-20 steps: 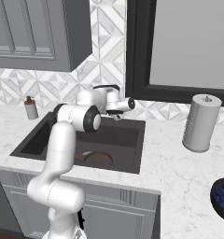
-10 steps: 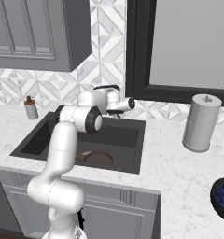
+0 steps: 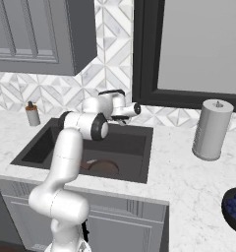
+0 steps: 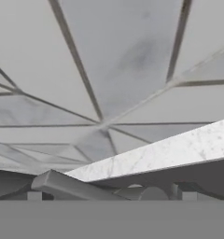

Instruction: Pick the pan and sponge and place them into the sink. Then turn on the water.

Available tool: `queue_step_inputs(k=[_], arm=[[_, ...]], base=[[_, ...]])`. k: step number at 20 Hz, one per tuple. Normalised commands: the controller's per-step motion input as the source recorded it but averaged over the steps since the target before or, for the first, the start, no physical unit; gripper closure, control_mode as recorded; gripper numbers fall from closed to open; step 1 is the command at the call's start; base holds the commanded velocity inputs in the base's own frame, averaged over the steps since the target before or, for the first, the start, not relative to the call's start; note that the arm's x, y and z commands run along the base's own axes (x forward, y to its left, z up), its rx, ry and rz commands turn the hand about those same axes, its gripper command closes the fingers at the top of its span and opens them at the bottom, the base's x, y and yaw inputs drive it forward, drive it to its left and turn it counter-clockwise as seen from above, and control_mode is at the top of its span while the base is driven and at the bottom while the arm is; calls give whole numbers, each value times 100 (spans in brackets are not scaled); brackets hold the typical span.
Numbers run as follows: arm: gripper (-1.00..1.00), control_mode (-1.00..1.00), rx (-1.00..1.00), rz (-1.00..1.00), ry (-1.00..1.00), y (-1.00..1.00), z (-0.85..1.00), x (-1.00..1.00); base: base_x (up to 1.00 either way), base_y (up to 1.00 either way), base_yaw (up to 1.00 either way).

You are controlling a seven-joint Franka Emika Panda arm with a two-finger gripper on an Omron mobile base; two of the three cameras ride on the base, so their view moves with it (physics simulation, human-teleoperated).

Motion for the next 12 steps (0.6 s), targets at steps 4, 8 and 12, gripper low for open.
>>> queue_step_inputs(k=[4, 8, 12], arm=[[-100, -100, 1, 0, 0, 0, -4, 14], [100, -100, 0, 0, 0, 0, 0, 8], [100, -100, 3, 0, 0, -6, 0, 6]], base=[[0, 0, 0], [0, 0, 0], [0, 0, 0]])
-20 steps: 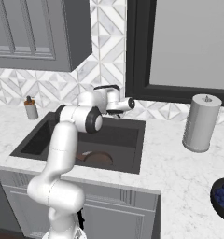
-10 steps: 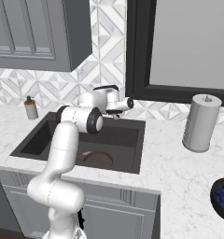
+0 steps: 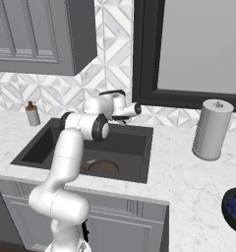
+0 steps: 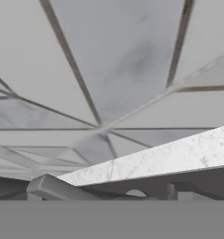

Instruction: Pick the pan and sponge and place them into the sink. Then turn on the water.

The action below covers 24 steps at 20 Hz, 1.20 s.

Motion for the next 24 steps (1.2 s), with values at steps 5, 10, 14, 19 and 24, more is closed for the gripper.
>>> queue_step_inputs(k=[5, 10, 14, 19, 24], arm=[[100, -100, 3, -1, 0, -1, 0, 0], [100, -100, 16, -12, 5, 0, 0, 2], [100, -100, 28, -16, 17, -3, 0, 12], [100, -100, 32, -10, 21, -18, 0, 11], [100, -100, 28, -3, 18, -22, 0, 3]], base=[[0, 0, 0], [0, 0, 0], [0, 0, 0], [0, 0, 0], [0, 0, 0]])
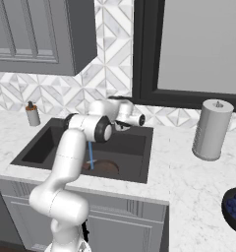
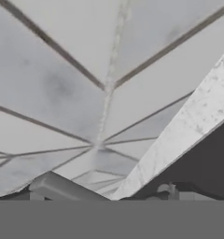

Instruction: Pick the pan and sponge and place them into the sink. Then turn on the water.

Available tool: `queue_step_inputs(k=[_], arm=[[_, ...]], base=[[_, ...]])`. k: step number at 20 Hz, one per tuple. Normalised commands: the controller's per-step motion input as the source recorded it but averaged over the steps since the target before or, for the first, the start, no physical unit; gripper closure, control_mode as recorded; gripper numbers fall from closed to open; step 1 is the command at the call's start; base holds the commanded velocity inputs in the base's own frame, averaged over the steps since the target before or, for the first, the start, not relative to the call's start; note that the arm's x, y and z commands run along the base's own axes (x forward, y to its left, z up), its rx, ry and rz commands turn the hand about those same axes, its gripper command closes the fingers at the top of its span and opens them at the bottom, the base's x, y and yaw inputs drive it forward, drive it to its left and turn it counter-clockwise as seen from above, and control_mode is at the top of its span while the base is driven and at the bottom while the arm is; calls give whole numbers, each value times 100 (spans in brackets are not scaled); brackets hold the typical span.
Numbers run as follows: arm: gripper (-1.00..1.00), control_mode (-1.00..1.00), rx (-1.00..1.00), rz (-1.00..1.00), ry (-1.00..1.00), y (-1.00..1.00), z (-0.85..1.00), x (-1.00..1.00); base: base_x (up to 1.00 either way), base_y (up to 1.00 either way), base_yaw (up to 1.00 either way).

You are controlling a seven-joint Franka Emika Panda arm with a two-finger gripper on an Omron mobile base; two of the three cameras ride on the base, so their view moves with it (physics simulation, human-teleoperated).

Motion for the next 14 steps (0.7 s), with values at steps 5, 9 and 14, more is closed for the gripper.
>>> queue_step_inputs(k=[5, 9, 14], arm=[[100, -100, 16, -4, 10, -7, -1, 0], [100, -100, 6, -1, 2, 0, -7, 0], [100, -100, 0, 0, 0, 0, -1, 0]], base=[[0, 0, 0], [0, 0, 0], [0, 0, 0]])
